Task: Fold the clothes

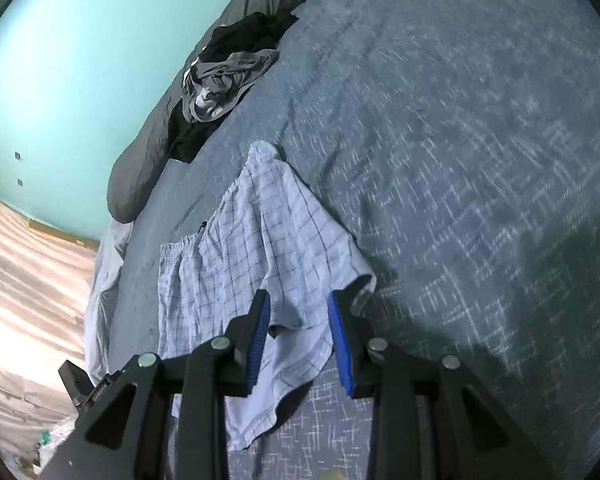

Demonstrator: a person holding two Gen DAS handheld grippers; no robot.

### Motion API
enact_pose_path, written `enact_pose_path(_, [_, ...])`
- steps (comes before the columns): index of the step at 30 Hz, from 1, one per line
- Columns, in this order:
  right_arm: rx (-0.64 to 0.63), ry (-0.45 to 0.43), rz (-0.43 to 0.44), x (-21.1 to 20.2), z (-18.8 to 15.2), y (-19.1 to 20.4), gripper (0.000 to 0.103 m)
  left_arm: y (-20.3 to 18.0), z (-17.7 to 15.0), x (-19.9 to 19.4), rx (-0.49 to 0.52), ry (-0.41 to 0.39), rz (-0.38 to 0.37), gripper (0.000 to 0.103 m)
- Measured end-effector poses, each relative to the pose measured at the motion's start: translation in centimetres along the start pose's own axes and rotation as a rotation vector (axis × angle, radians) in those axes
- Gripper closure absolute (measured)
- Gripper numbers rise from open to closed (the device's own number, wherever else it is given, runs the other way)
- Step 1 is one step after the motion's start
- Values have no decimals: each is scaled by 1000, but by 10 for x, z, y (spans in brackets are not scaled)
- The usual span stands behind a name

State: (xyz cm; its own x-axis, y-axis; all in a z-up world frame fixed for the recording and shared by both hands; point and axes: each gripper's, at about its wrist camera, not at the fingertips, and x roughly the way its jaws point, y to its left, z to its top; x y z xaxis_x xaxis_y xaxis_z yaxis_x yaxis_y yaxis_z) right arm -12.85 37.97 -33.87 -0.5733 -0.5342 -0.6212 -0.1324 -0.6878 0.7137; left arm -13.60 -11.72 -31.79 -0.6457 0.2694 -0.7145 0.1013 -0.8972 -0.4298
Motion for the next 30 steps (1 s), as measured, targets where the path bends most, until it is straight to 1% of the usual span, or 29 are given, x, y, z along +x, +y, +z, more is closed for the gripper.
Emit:
enact_pose_path(2, [20,0,8,2,-1,-5,68,0,1,-3,1,-21,6,40])
enact_pose_path(6, [40,-1,21,7,0,-10,67,1,3,-8,3,-62,18,40])
enact_pose_path(12, [29,-8,26,16,1,-10,68,6,4,-4,-13,-58,30,39])
enact_pose_path(13, [28,-9,27,17,1,-9,74,6,4,-4,-14,-56,31,39])
enact_pose_path(14, [26,-10,28,19,1,-9,82,7,4,-3,-14,-55,32,39])
enact_pose_path(17, [21,-14,31,23,2,-9,94,8,4,-1,-17,-51,35,39])
enact_pose_path(19, [31,-30,34,19,4,-12,99,9,3,1,-18,-49,37,39])
enact_pose_path(23, [54,-66,40,11,8,-18,101,8,3,2,-16,-47,36,39])
enact_pose_path(30, [94,-128,50,-4,15,-29,102,7,1,4,-17,-42,38,38])
